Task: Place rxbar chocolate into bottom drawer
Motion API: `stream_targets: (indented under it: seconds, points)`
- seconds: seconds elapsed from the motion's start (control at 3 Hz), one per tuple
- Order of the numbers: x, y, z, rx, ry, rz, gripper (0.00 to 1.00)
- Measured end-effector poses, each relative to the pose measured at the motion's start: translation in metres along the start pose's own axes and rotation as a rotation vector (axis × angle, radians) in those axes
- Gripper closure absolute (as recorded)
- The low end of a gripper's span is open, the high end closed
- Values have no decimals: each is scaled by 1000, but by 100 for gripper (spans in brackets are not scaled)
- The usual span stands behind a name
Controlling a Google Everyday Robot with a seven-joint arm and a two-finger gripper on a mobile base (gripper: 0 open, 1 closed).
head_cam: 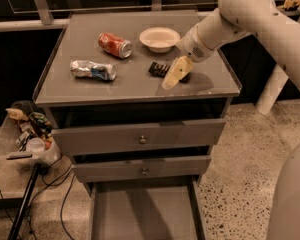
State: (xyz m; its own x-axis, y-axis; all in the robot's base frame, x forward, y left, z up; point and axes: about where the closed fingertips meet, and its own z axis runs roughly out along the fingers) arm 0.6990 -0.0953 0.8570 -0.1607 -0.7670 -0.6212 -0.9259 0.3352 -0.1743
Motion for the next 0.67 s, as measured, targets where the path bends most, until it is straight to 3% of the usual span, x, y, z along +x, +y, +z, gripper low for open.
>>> stream_targets:
  seconds: [0.67]
  points:
    - [17,-23,11,28,54,30,0]
